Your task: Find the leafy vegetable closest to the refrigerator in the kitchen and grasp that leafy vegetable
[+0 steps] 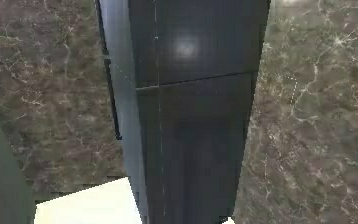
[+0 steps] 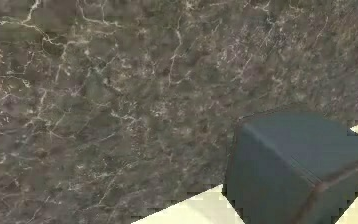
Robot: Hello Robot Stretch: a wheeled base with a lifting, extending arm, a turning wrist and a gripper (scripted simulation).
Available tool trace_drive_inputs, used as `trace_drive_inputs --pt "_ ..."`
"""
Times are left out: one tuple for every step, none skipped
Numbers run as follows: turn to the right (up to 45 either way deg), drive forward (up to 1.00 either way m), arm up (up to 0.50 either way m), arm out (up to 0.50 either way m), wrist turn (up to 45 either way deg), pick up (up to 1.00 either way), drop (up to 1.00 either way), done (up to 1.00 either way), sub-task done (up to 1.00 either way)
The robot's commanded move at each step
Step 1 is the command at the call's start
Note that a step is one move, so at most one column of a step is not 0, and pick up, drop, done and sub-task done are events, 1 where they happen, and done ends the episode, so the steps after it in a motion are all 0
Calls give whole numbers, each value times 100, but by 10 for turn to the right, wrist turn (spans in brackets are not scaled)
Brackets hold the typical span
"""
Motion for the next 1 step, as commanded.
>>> trace_drive_inputs --pt "-420 0 0 0 0 0 0 0 0"
